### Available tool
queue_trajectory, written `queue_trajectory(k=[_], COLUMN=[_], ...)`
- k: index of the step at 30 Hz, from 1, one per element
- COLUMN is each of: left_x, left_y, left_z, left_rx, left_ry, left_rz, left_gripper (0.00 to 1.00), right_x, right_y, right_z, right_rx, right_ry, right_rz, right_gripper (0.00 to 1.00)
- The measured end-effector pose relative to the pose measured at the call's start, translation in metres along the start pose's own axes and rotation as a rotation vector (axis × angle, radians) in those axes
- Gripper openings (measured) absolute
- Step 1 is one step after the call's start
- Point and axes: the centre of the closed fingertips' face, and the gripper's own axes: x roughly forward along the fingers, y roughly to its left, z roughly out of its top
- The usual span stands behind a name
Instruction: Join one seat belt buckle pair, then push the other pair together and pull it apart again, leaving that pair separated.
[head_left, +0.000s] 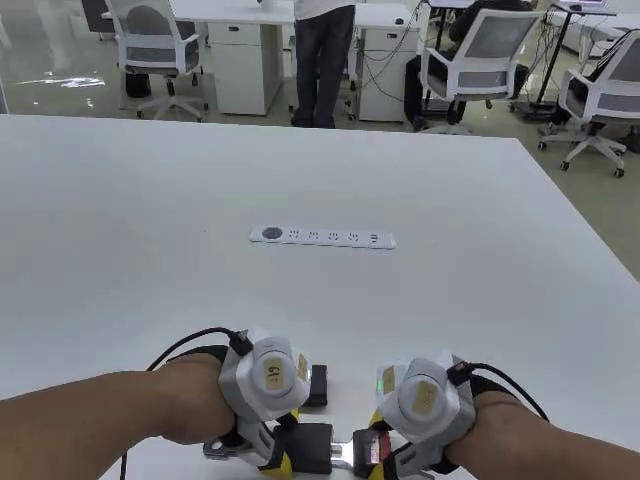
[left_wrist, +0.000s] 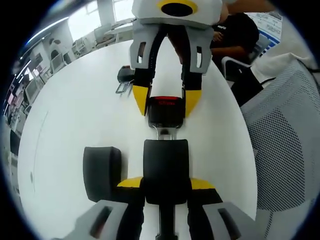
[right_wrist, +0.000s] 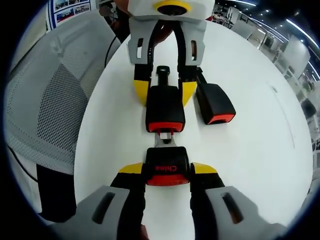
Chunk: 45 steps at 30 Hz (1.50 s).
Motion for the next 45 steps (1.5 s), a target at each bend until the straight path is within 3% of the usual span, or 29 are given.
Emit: queue_trajectory(k=[6, 20, 29, 30, 40, 45], left_x=[0.000, 0.000, 0.001, 0.000, -0.001, -0.002], left_y=[-0.001, 0.001, 0.001, 0.001, 0.002, 0.002], left_z=[0.003, 0.001, 0.001, 0.001, -0.002, -0.004], left_rx=[0.007, -0.009, -0.007, -0.005, 0.005, -0.029], left_ry=[-0.013, -0.029, -0.023, -0.021, -0.002, -0.031], left_rz=[-0.006, 0.002, 0.001, 0.002, 0.007, 0.013], left_gripper=[0.33, 0.32, 0.32, 0.32, 0.32, 0.31], right_x=[0.001, 0.009, 0.011, 0.010, 0.006, 0.006], right_y=[0.000, -0.001, 0.003, 0.004, 0.007, 0.004], right_z=[0.000, 0.012, 0.021, 0.020, 0.020, 0.019], right_rx=[0.037, 0.015, 0.024, 0.012, 0.018, 0.001], right_ry=[-0.031, -0.020, -0.031, -0.011, -0.003, -0.008], right_rz=[0.030, 0.041, 0.052, 0.047, 0.044, 0.049], right_gripper=[0.32, 0.31, 0.31, 0.31, 0.30, 0.30])
